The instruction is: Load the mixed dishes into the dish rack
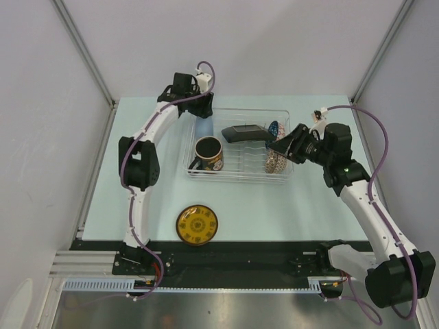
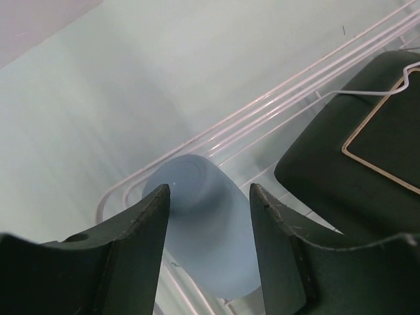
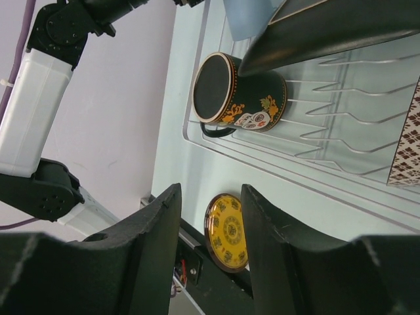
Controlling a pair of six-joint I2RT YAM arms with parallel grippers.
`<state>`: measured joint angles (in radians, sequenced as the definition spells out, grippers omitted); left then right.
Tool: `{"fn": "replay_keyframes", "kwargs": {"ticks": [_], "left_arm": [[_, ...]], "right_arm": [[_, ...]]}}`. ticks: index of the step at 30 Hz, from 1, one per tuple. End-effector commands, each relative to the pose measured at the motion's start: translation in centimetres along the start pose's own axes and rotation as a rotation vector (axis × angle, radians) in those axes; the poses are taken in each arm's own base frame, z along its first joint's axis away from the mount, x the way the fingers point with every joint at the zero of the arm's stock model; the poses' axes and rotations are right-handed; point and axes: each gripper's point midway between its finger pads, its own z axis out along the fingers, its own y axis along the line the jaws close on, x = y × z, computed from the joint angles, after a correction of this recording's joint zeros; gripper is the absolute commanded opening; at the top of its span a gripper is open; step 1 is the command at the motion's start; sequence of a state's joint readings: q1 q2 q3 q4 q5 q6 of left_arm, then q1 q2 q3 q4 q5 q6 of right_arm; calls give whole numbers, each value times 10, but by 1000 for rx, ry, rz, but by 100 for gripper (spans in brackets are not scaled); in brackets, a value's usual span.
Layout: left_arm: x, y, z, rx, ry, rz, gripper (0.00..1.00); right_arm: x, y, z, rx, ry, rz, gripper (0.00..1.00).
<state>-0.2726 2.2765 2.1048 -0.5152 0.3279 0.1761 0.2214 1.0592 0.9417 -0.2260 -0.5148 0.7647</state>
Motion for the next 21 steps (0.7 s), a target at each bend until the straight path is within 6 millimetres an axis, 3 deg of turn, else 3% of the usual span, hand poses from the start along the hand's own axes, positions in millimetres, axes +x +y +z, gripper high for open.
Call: {"fn": "replay_keyframes", "kwargs": {"ticks": [1,8,21], "left_arm": [[-48,-6,-10,28,-125,43,57],[-42,-4,-3,32,-126,36,57],[-19,-6,-3,31,-74,26,56]], "right_arm": [[-9,5,6,-35,-32,-36,46],[-8,3,11,-39,-20,-29,45],[-18,-4,3,-22,-45,-5,44]]}}
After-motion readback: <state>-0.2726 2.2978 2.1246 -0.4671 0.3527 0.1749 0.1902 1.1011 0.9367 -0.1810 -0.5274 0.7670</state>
